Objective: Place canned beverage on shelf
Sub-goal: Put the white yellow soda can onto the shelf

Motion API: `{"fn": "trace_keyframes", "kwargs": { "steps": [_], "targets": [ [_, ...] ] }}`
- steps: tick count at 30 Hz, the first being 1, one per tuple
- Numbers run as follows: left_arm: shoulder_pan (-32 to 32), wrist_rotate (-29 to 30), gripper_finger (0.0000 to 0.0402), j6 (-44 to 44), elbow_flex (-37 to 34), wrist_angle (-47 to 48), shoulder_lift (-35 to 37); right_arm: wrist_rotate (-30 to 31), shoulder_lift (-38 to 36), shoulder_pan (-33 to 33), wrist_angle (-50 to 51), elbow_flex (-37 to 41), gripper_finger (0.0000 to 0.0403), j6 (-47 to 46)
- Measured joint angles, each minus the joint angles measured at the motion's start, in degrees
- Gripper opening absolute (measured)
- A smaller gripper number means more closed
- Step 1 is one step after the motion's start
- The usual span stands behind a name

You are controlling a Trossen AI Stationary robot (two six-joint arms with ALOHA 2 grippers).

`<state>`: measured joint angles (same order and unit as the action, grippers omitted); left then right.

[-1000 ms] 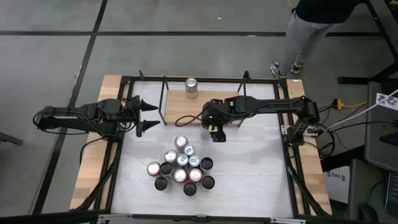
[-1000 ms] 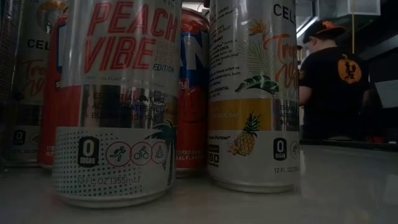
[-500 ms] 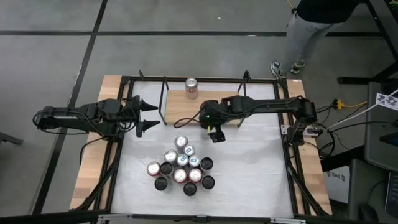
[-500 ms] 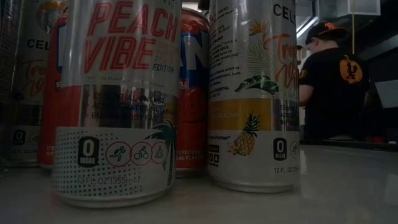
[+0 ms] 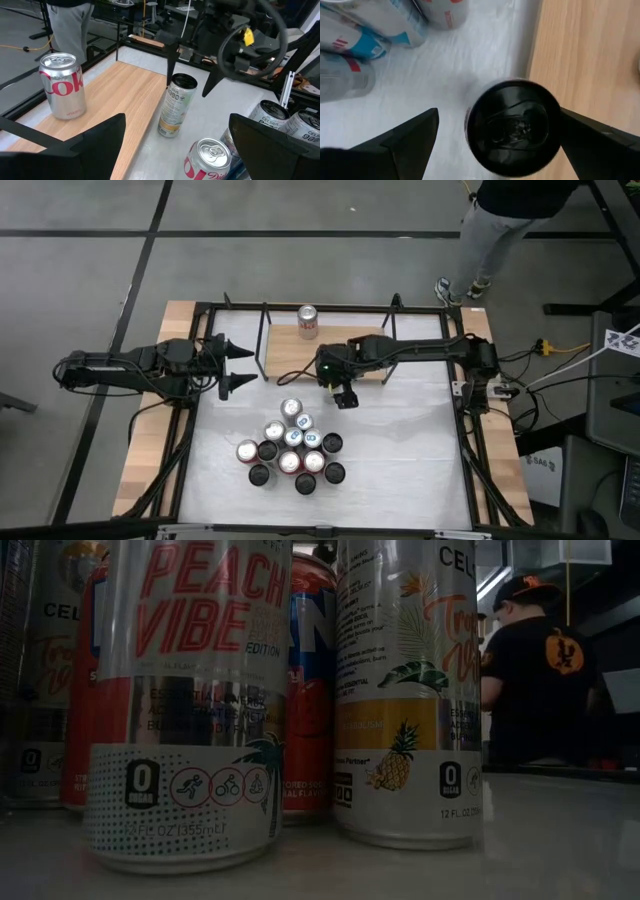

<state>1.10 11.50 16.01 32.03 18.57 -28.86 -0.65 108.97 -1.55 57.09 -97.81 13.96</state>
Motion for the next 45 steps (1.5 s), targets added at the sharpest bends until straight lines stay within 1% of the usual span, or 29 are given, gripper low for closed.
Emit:
{"fn": "trace_keyframes", "kwargs": {
  "steps": [18,26,37,40,45],
  "targets": [
    [0.0,0.0,0.0349,0.0,0.0,0.0,0.0,0.1,1.2,0.0,-0.9,0.0,0.0380,-0.2],
    [0.0,0.0,0.0349,0.0,0.0,0.0,0.0,0.1,3.4,0.0,0.0,0.0,0.0380,-0.2],
    [0.0,0.0,0.0349,0.0,0.0,0.0,0.0,0.0,3.5,0.0,-0.2,0.0,0.0380,-0.2],
    [0.0,0.0,0.0349,0.0,0.0,0.0,0.0,0.0,3.5,0.0,-0.2,0.0,0.0370,-0.2],
    [0.0,0.0,0.0349,0.0,0.0,0.0,0.0,0.1,3.5,0.0,-0.2,0.0,0.0326,-0.2]
  ]
}}
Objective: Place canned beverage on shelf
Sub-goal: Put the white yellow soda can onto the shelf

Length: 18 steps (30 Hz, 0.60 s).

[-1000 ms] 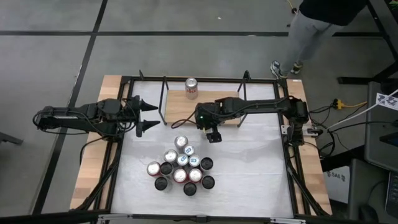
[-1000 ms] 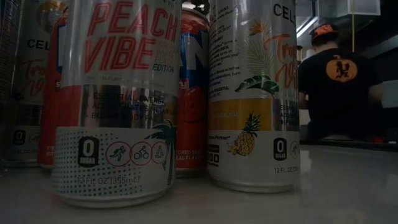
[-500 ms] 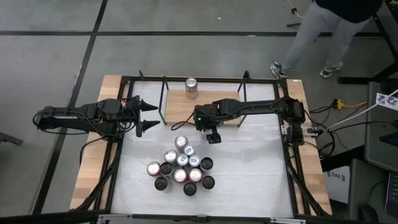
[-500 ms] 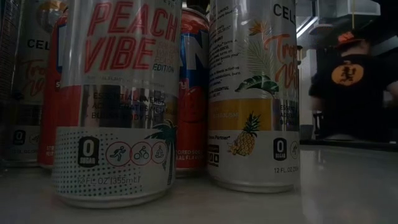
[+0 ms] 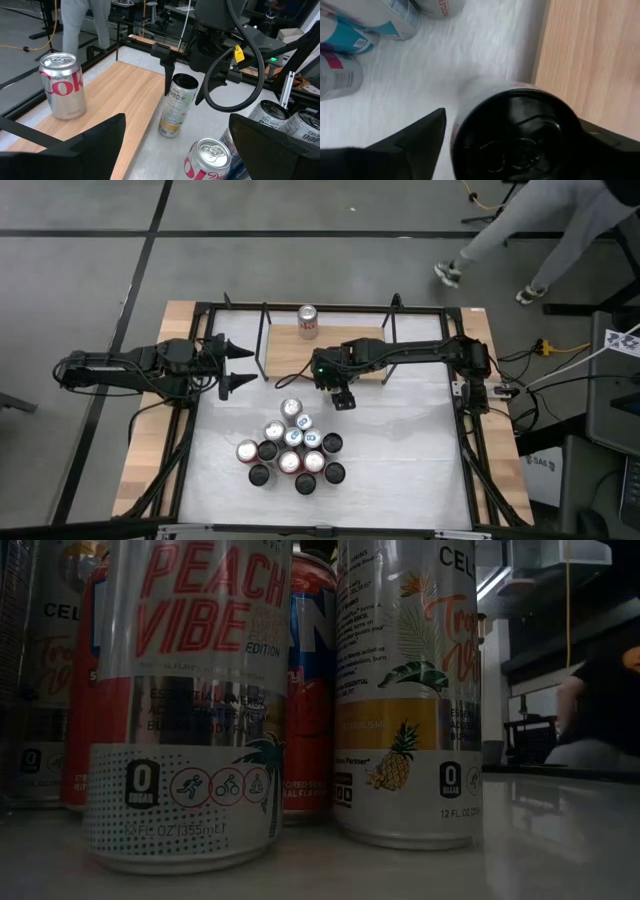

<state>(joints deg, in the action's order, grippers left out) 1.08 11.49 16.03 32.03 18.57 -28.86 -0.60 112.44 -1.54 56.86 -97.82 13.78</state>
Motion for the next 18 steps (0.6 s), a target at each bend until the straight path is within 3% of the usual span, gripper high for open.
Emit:
{"fn": "trace_keyframes", "kwargs": {
  "steps": [9,18],
  "targets": [
    [0.0,0.0,0.0349,0.0,0.0,0.0,0.0,0.0,0.0,0.0,0.1,-0.1,0.0252,-1.6],
    [0.0,0.0,0.0349,0.0,0.0,0.0,0.0,-1.5,0.0,0.0,0.2,-0.1,0.0267,-1.9]
  ]
}}
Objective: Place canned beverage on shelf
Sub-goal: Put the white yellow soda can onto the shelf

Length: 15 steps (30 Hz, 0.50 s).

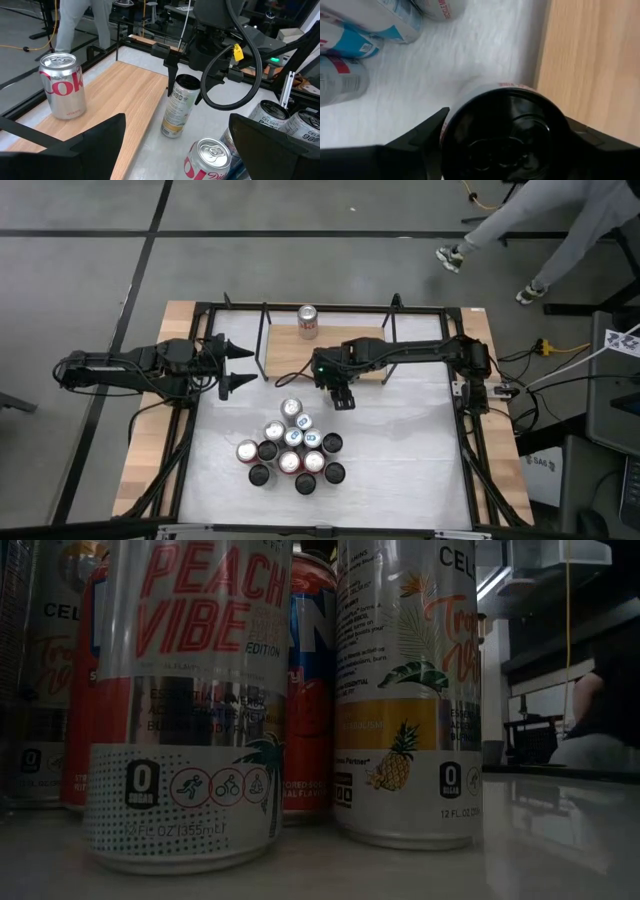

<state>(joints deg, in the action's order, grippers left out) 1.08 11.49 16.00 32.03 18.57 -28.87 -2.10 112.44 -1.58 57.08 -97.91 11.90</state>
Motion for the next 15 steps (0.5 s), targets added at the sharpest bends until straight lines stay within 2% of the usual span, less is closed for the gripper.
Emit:
{"fn": "trace_keyframes", "kwargs": {
  "steps": [6,15],
  "targets": [
    [0.0,0.0,0.0349,0.0,0.0,0.0,0.0,-1.7,0.0,0.1,3.3,-2.8,0.0254,-0.1],
    [0.0,0.0,0.0349,0.0,0.0,0.0,0.0,-2.0,0.0,-0.4,9.8,-14.7,0.0259,2.1]
  ]
}}
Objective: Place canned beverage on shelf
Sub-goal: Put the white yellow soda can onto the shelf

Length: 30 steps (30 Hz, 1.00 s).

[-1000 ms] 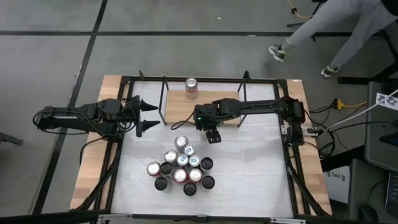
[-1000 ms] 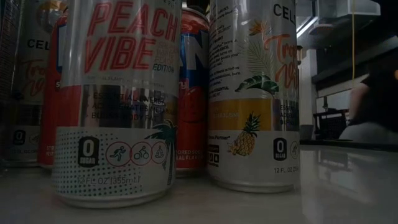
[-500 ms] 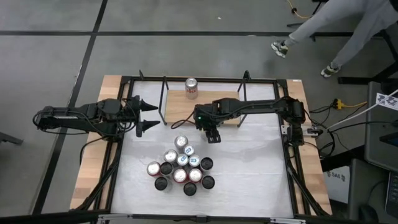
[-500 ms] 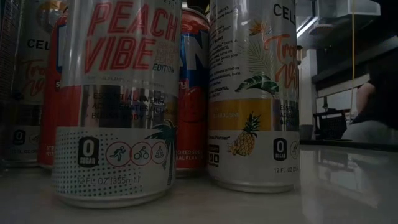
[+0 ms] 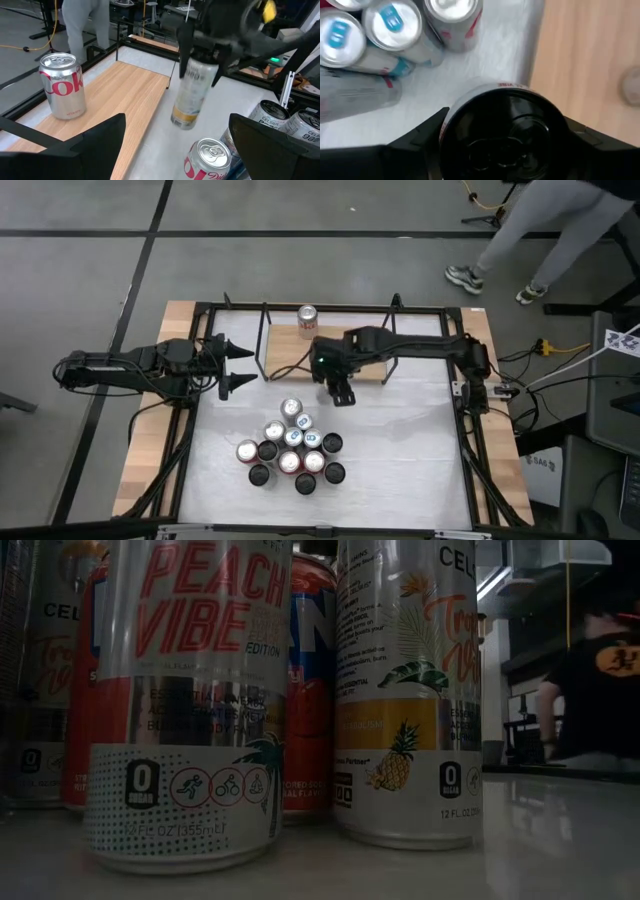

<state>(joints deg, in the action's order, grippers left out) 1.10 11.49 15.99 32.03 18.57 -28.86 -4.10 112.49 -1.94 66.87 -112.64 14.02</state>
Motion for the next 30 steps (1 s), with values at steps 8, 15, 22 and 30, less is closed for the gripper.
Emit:
{"fn": "trace_keyframes", "kwargs": {
  "steps": [8,15,22,30],
  "targets": [
    [0.0,0.0,0.0349,0.0,0.0,0.0,0.0,-0.6,-0.1,-4.8,5.6,-6.3,0.0260,0.3],
    [0.0,0.0,0.0349,0.0,0.0,0.0,0.0,-2.8,-0.1,-11.7,5.7,-6.6,0.0261,1.9],
    [0.0,0.0,0.0349,0.0,0.0,0.0,0.0,-3.0,-0.1,-18.0,4.9,-6.6,0.0261,3.2],
    [0.0,0.0,0.0349,0.0,0.0,0.0,0.0,-3.2,1.0,-22.7,2.3,-6.6,0.0261,7.8]
  ]
}}
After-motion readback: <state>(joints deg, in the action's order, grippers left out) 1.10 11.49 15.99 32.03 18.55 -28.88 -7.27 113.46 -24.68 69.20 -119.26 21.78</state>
